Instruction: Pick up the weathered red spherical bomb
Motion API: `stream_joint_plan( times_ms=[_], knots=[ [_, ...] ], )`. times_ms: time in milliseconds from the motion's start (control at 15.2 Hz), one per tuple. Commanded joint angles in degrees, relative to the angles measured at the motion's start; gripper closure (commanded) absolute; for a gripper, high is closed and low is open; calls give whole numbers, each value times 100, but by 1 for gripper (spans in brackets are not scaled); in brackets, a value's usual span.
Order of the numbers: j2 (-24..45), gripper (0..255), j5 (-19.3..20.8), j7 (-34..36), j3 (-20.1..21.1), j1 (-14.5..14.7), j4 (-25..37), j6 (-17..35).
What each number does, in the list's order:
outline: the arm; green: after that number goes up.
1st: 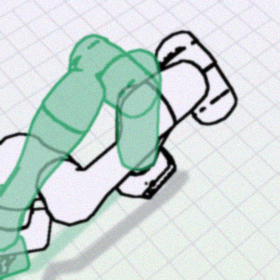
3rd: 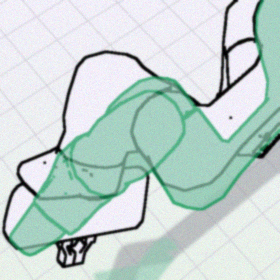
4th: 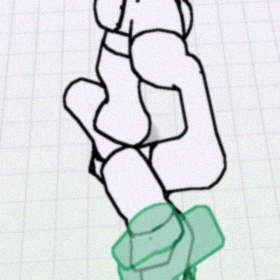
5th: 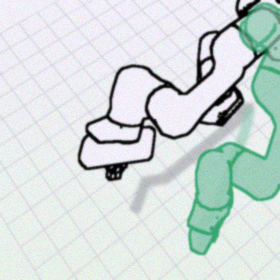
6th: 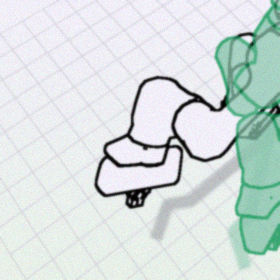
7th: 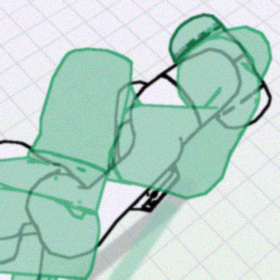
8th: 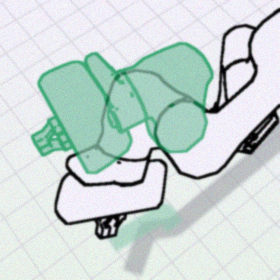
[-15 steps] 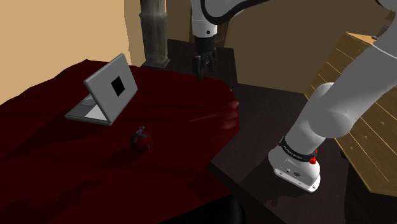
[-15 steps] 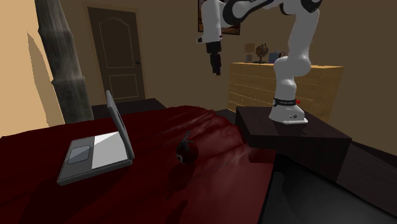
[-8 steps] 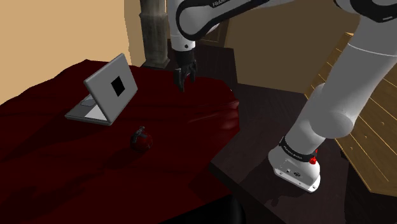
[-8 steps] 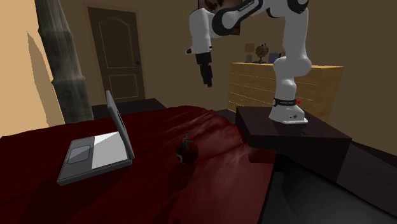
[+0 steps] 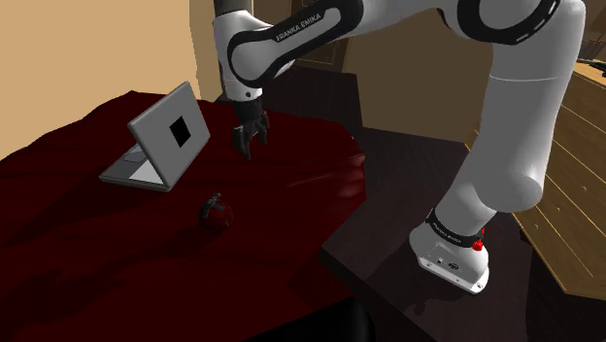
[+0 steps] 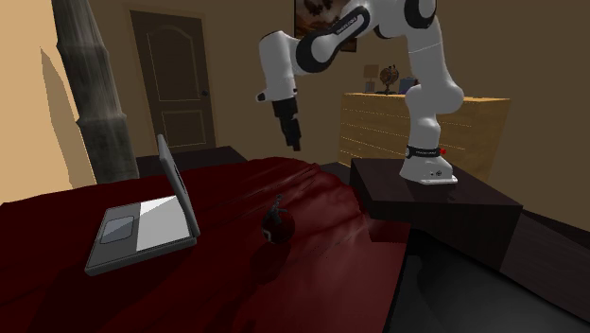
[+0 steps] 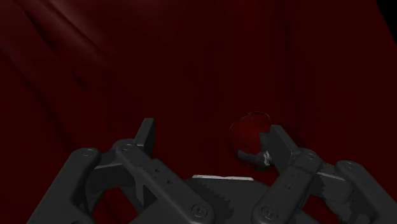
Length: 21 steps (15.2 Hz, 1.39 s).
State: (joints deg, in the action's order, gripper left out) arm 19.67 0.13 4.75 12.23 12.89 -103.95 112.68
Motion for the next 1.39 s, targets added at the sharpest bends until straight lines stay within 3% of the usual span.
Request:
stream_joint_plan(
  times_ms=[0,396,792,1320],
  knots=[
    [408,0,30,12,54,106,365,17],
    [1705,0,154,-18,161,454,1742,-140],
    [3093,0,270,-95,229,884,3511,-577],
    [3416,0,308,-123,188,910,3481,-226]
  ],
)
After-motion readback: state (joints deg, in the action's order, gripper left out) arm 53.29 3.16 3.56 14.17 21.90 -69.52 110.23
